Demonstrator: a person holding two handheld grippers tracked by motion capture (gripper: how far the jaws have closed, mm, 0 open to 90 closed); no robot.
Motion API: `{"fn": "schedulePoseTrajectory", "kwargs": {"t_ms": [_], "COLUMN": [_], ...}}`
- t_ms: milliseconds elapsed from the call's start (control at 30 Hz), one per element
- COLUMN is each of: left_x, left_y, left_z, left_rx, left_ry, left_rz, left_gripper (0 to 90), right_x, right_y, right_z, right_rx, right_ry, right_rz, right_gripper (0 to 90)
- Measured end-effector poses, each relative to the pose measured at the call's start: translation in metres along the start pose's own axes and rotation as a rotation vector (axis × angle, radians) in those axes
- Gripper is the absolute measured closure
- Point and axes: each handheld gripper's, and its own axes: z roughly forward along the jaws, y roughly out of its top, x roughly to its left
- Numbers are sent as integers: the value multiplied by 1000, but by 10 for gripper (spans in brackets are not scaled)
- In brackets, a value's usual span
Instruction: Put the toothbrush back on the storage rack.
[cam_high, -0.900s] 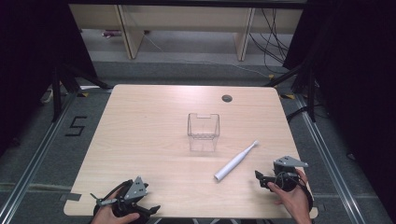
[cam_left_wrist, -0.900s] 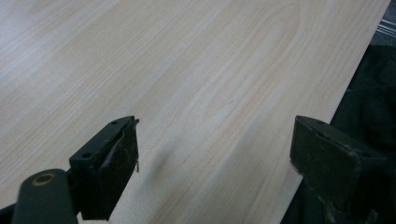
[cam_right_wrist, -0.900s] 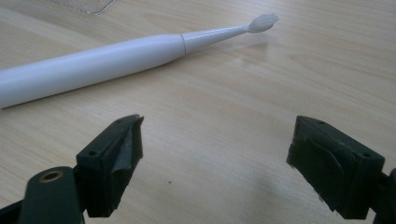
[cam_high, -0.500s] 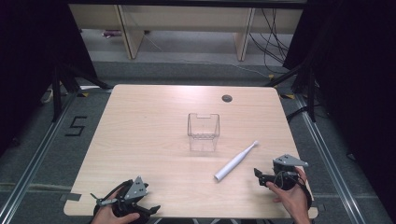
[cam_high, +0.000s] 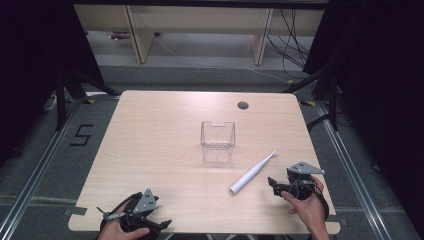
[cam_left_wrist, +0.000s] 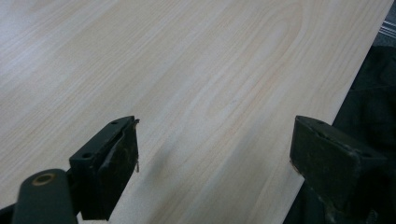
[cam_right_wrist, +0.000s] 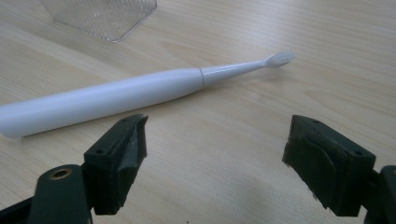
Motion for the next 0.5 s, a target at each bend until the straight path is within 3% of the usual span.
{"fn": "schedulePoseTrajectory", "kwargs": {"t_ms": [100,133,200,233,300,333,367,500], "left_x": [0,0,0,1,1,1,0,1], "left_y": [0,0,0,0,0,0,-1,0], "left_z": [0,0,0,0,0,0,0,0], "left_rx": [-1,-1,-2,1,3,4,3,2], "left_ry": [0,0,-1,-1,0,1,2,1], "left_rz": [-1,-1,-2,-2,-3,-4,-18,-8], "left_gripper": [148,147,148,148,148,148,148,147], "right_x": [2,1,3,3,7,7,10,14], "right_y": [2,2,3,4,5,6,8,14], "right_z": [2,3,2,5,4,6,6,11], "right_rx": [1,-11,10,-10,2,-8,3,-4], "right_ry": [3,-4,4,-2,-13,-7,-4,11], "right_rz": [0,-28,-3,-31,-2,-21,-8,-33], "right_gripper": [211,211,211,210,211,211,213,232]}}
